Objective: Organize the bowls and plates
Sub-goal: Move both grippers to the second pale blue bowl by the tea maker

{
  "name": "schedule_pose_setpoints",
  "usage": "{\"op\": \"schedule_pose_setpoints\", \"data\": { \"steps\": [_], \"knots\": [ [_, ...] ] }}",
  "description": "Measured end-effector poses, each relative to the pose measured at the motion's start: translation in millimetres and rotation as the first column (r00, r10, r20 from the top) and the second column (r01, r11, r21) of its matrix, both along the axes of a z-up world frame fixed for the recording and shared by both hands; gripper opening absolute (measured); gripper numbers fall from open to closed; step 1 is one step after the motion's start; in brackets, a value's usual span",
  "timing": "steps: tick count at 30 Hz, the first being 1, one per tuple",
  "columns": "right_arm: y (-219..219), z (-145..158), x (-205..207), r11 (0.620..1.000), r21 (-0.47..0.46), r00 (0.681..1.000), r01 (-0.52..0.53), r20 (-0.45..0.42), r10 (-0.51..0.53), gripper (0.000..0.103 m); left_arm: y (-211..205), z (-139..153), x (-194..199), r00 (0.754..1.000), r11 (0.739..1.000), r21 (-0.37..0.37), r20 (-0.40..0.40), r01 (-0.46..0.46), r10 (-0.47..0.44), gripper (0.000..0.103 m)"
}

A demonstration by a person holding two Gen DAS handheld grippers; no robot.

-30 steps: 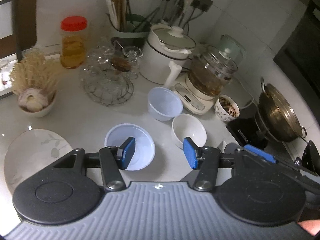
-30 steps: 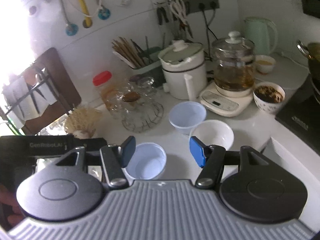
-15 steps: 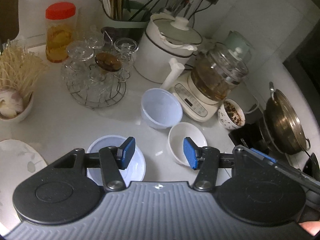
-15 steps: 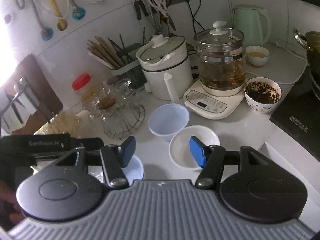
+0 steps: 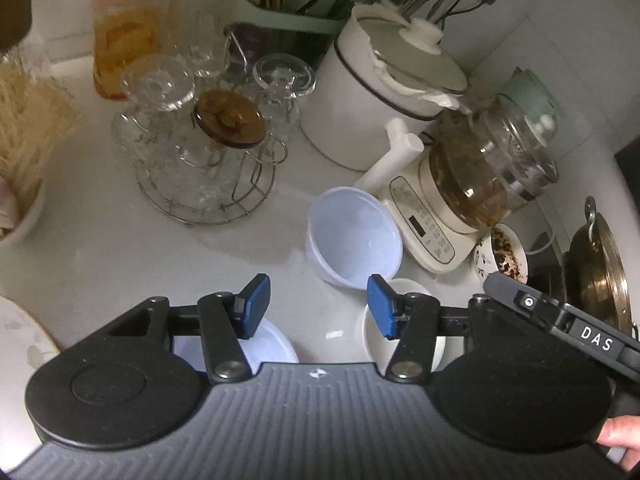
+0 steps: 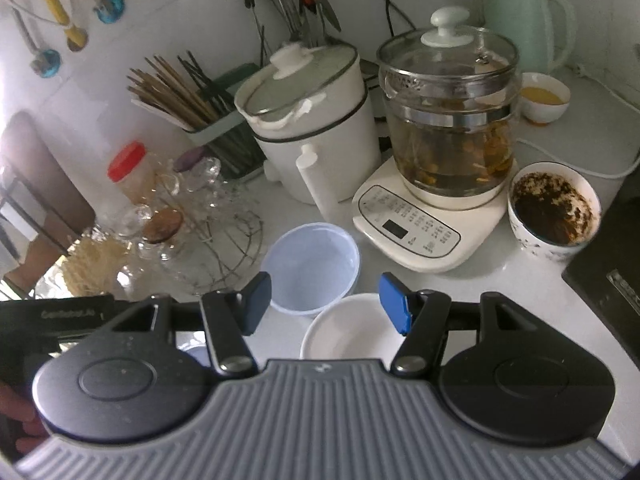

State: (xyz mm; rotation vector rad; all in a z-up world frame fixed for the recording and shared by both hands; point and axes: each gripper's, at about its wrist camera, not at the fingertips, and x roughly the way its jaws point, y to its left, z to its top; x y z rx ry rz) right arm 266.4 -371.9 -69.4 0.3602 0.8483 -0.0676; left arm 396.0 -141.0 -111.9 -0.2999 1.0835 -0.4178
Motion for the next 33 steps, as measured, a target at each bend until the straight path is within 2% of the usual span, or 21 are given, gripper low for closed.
{"op": "schedule_pose_setpoints", "data": {
  "steps": [6, 14, 18, 23, 28, 30, 32, 33],
  "knots": [
    [-11.0, -21.1, 37.5, 0.999, 0.019, 0.997, -0.036, -0.061, 0.037, 0.062, -19.8, -25.0, 28.8, 0.998, 1.0, -0.008, -0.064, -0.017, 0.017, 0.059],
    [-21.0, -51.0, 77.0, 0.994, 0.064, 0.984, -0.084, -0.151, 0.093, 0.061, -48.9, -52.9, 62.1, 0.996, 0.997, 0.071, -0.089, -0.007, 0.013, 0.059],
    [-24.7, -68.3, 92.1, 0.99, 0.086, 0.973, -0.109, -0.196, 0.124, 0.058, -58.7, -62.3, 76.9, 0.995, 0.995, 0.1, -0.098, -0.019, 0.029, 0.059],
    [-29.8, -91.5, 106.2, 0.988, 0.108, 0.959, -0.109, -0.251, 0.134, 0.048, -53.6, -72.7, 93.3, 0.987, 0.993, 0.087, -0.13, -0.082, 0.093, 0.059],
    [-31.6, -105.7, 115.6, 0.982, 0.136, 0.95, -0.133, -0.263, 0.165, 0.035, -57.7, -85.7, 100.3, 0.986, 0.992, 0.101, -0.14, -0.073, 0.087, 0.059],
    [-31.1, -108.2, 118.5, 0.982, 0.122, 0.948, -0.142, -0.267, 0.171, 0.034, -60.4, -91.6, 99.8, 0.986, 0.992, 0.11, -0.143, -0.068, 0.084, 0.057],
    [-32.1, -111.5, 120.6, 0.981, 0.126, 0.946, -0.147, -0.272, 0.177, 0.03, -62.7, -96.3, 97.6, 0.986, 0.994, 0.091, -0.147, -0.065, 0.078, 0.045],
    [-32.3, -113.2, 121.1, 0.98, 0.128, 0.945, -0.151, -0.273, 0.181, 0.028, -63.9, -98.2, 96.7, 0.986, 0.994, 0.084, -0.149, -0.065, 0.077, 0.043]
  ]
}}
